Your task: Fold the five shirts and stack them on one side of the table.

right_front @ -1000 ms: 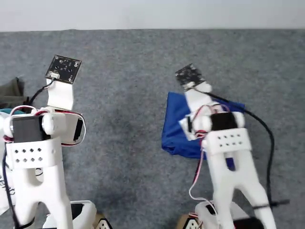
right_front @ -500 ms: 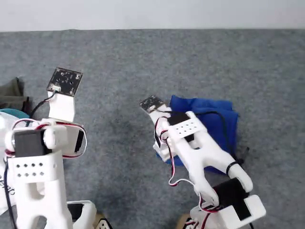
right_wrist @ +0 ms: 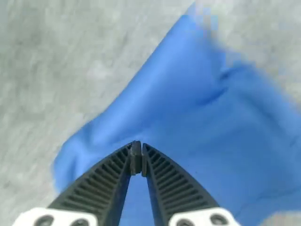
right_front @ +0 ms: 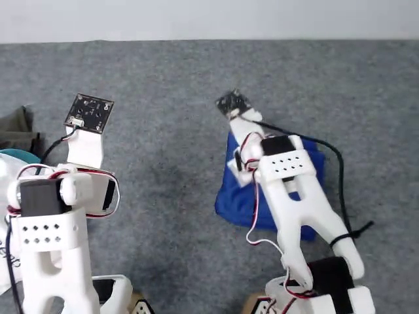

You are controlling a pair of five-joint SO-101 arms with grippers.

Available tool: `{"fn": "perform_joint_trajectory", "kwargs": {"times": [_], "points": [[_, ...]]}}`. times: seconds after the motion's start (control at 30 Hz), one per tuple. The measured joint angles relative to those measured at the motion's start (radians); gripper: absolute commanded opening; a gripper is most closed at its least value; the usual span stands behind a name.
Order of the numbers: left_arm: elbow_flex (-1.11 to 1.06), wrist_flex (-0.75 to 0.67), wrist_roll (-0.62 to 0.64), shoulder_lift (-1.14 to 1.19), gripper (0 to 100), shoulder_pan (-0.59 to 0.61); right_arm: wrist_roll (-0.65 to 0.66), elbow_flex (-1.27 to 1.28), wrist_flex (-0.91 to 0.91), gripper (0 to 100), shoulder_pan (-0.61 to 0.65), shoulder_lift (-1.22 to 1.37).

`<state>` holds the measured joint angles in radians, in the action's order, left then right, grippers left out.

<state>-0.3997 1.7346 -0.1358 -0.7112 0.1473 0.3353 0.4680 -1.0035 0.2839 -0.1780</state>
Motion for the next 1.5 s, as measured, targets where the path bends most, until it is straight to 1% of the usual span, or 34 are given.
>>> {"fn": "perform_joint_trajectory", "kwargs": {"times": [0.1, 0.23, 0.37, 0.5, 0.63, 0.77, 0.9, 0.97, 1.1, 1.23, 1.33, 1.4, 1.5], "points": [[0.000, 0.000, 0.000, 0.000, 1, 0.000, 0.014, -0.003, 0.129, 1.0, -0.006, 0.072], [0.000, 0.000, 0.000, 0.000, 1, 0.000, 0.018, -0.031, 0.279, 1.0, -0.005, 0.259], [0.000, 0.000, 0.000, 0.000, 1, 0.000, 0.018, -0.218, 0.305, 1.0, 0.003, 0.473], [0.000, 0.000, 0.000, 0.000, 1, 0.000, 0.018, -0.476, 0.184, 1.0, 0.035, 0.632], [0.000, 0.000, 0.000, 0.000, 1, 0.000, 0.020, -0.710, 0.011, 1.0, 0.064, 0.687], [0.000, 0.000, 0.000, 0.000, 1, 0.000, 0.018, -0.818, -0.141, 1.0, 0.091, 0.687], [0.000, 0.000, 0.000, 0.000, 1, 0.000, 0.020, -0.888, -0.321, 1.3, 0.080, 0.687], [0.000, 0.000, 0.000, 0.000, 1, 0.000, 0.020, -0.928, -0.419, 1.4, 0.057, 0.687], [-0.006, 0.000, 0.000, 0.000, 1, 0.000, 0.020, -0.999, -0.586, 1.2, -0.029, 0.687], [-0.054, 0.000, 0.000, -0.002, 1, 0.000, 0.020, -1.036, -0.697, 1.4, -0.130, 0.674], [-0.066, 0.000, 0.000, -0.003, 1, 0.000, 0.020, -1.036, -0.744, 2.0, -0.198, 0.644], [-0.069, 0.000, 0.000, -0.003, 1, 0.000, 0.011, -1.036, -0.747, 6.1, -0.235, 0.631], [-0.069, 0.000, 0.000, -0.003, 1, 0.000, -0.002, -1.036, -0.747, 17.5, -0.304, 0.623]]}}
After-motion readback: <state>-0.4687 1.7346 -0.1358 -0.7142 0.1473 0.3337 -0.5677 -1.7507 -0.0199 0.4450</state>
